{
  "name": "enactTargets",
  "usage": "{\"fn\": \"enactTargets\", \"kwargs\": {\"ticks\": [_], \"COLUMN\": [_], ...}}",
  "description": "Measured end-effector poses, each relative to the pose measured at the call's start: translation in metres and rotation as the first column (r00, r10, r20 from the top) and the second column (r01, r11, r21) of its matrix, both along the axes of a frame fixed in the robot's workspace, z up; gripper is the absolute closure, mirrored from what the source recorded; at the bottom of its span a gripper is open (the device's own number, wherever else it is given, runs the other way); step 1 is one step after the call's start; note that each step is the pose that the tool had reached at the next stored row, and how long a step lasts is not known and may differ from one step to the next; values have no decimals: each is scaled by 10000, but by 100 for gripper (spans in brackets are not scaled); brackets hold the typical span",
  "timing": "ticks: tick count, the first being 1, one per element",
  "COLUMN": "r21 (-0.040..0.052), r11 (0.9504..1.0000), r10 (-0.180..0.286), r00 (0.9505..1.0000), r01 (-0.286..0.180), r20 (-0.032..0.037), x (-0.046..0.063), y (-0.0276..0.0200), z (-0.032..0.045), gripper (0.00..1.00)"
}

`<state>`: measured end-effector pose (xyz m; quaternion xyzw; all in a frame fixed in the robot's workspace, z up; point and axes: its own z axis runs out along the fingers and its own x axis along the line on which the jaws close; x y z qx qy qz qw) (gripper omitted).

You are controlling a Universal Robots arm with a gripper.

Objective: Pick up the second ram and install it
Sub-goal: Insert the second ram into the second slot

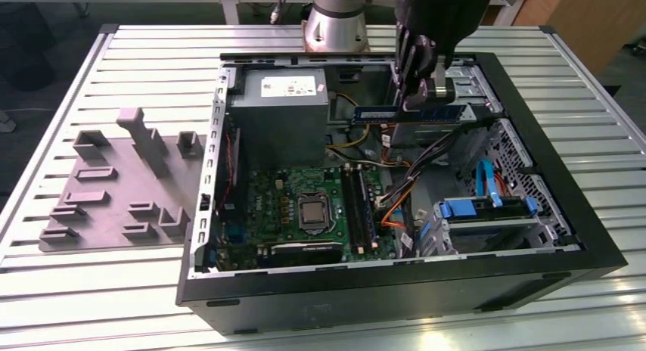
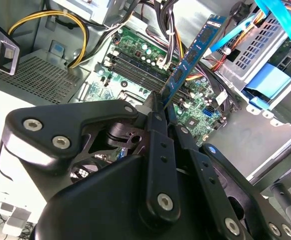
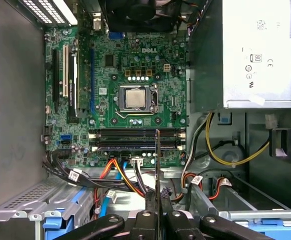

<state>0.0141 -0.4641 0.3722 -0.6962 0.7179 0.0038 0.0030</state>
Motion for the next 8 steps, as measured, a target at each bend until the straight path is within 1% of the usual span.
{"fn": "enactTargets", "kwargs": {"ticks": [4,8], "r21": [1,1], "r11": [9999,9985], "r10": [-152,-540], "r00": [9999,9985], "r01": [152,540], "r20": [1,0], "x": [0,0], "y": [0,0], "z": [0,-1], "gripper": [86,86]}}
